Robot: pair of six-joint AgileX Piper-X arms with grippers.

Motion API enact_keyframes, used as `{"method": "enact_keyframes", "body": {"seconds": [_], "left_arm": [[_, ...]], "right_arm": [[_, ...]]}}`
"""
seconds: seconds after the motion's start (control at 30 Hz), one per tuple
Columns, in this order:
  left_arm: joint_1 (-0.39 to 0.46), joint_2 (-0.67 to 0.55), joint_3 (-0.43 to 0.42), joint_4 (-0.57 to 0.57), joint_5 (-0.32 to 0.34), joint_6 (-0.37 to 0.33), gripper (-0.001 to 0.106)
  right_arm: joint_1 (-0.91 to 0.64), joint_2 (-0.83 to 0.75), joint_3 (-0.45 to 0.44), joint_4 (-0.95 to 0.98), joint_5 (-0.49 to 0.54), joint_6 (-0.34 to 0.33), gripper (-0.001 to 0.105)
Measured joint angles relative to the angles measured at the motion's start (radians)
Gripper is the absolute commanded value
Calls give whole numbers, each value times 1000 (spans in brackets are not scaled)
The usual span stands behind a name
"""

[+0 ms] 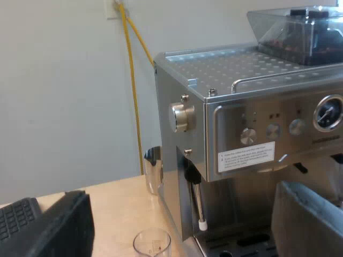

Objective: Grind coffee beans and then tamp

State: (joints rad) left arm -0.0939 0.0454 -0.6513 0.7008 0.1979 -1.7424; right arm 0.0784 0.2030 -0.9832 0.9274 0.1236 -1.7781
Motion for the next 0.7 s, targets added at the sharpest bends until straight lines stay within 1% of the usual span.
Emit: {"method": "enact_keyframes", "body": {"seconds": [0.03,0.07,0.1,0.13,0.27,0.57,0.7], "left_arm": [[0,-9,0,5,-2,0,70],[0,-52,-2,53,-3,0,70],[0,-55,-9,80,-3,0,70],[0,-55,-19,106,0,0,70],[0,-55,-24,129,4,0,70],[0,-55,-24,140,4,0,70],[0,-55,-24,156,4,0,70]], "right_arm": [[0,-31,0,12,0,-4,54],[0,-40,0,20,0,-4,54],[0,-55,2,26,0,-4,54],[0,-119,2,42,0,-22,54],[0,-199,2,80,0,-31,54],[0,-212,-9,216,0,-43,54],[0,-212,-9,223,-4,-43,54]]}}
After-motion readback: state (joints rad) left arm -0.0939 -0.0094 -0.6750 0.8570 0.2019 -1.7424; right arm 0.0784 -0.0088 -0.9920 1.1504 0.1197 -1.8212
